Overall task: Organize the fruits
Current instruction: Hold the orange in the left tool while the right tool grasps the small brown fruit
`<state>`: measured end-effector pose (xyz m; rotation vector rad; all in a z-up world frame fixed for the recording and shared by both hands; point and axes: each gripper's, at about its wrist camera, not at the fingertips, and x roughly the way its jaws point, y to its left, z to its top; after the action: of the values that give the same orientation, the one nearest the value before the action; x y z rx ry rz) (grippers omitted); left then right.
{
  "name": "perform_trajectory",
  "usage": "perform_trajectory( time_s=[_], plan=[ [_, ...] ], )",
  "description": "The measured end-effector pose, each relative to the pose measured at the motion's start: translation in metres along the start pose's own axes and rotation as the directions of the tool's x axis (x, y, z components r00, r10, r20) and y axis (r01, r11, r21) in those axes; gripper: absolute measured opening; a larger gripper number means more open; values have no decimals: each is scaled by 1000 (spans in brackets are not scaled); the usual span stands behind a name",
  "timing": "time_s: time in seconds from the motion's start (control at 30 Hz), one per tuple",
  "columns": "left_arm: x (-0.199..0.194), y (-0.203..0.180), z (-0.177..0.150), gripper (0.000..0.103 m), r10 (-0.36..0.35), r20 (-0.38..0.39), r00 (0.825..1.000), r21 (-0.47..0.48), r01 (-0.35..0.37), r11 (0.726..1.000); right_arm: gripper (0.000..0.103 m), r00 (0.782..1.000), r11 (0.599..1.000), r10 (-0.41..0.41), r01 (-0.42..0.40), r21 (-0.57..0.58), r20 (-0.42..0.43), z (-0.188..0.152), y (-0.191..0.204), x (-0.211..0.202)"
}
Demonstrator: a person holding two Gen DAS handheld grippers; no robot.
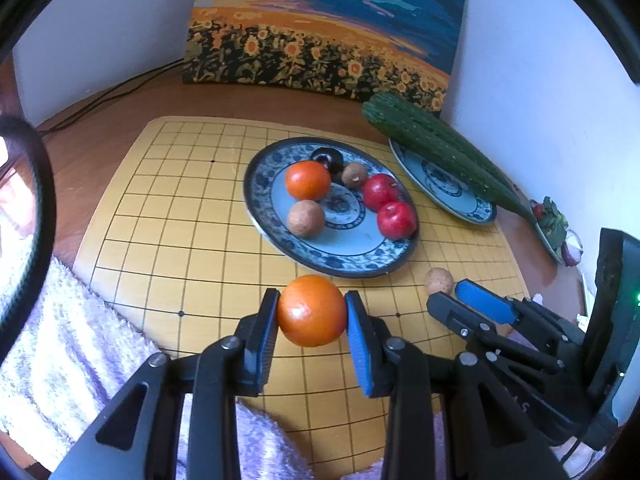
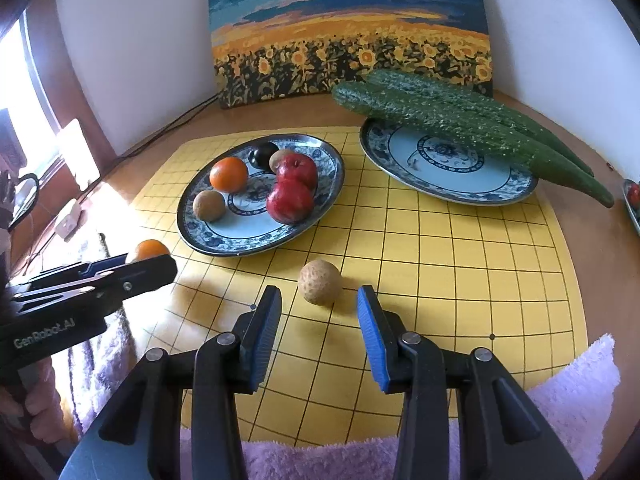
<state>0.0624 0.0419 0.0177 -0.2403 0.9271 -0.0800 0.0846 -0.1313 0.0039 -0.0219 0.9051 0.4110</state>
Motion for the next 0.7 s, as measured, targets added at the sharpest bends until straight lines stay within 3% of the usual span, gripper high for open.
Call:
perform_trajectory(
  time_s=[0.47,0.7],
  plan=[
    [1,10,0,34,-5,1,1000,-22,5,1000,40,1000,1000,-20,20,-14,4,2,5,6],
    [2,10,0,34,-5,0,1000,-23,5,1000,29,1000,999,-31,31,-26,-1,3,5,8]
  ],
)
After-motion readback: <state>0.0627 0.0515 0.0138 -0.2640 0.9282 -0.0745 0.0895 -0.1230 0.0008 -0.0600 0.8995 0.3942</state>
